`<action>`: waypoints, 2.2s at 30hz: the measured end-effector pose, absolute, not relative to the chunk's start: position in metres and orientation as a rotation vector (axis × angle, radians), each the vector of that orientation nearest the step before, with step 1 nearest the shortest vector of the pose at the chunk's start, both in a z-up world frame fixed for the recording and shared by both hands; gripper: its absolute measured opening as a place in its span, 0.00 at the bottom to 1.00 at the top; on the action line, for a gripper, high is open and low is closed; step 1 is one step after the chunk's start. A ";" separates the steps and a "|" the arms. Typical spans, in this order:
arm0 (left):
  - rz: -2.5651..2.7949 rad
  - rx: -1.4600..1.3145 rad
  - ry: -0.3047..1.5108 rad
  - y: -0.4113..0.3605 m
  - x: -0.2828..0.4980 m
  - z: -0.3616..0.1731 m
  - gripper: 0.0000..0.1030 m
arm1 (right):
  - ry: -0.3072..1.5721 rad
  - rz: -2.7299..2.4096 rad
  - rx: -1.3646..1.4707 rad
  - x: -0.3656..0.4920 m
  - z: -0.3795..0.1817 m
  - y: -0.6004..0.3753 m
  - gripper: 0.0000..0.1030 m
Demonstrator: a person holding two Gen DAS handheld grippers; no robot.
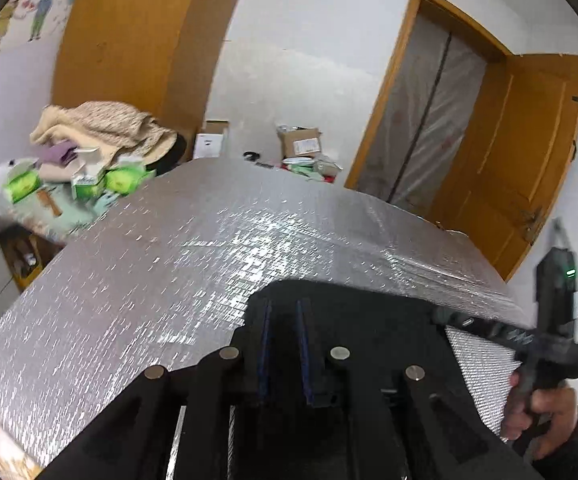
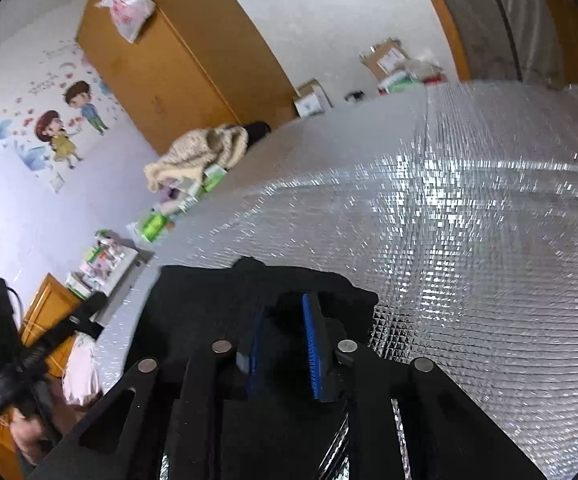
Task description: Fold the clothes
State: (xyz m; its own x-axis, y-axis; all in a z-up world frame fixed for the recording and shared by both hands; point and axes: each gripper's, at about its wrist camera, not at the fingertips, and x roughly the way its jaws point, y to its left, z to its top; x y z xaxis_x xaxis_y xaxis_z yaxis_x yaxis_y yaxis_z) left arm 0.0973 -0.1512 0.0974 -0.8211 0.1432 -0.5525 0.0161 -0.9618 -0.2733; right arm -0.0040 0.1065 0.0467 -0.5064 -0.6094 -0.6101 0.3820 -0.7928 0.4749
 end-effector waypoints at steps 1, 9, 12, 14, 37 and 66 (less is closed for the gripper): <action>2.883 -0.928 -0.389 -0.146 0.086 0.095 0.13 | -0.386 -2.283 1.103 -0.009 0.041 0.105 0.15; 2.744 -1.185 -0.426 -0.136 0.018 0.041 0.13 | -0.412 -2.287 1.159 -0.020 0.027 0.106 0.11; 2.744 -1.158 -0.421 -0.138 0.019 0.036 0.13 | -0.389 -2.298 1.148 -0.020 0.024 0.102 0.11; 2.738 -1.150 -0.416 -0.139 0.019 0.033 0.13 | -0.384 -2.295 1.142 -0.022 0.022 0.101 0.11; 2.825 -1.016 -0.494 -0.170 0.124 0.051 0.16 | -0.388 -2.223 1.072 0.061 0.037 0.145 0.38; 2.633 -1.200 -0.683 -0.176 0.098 0.018 0.26 | -0.528 -2.052 1.273 0.029 0.011 0.127 0.34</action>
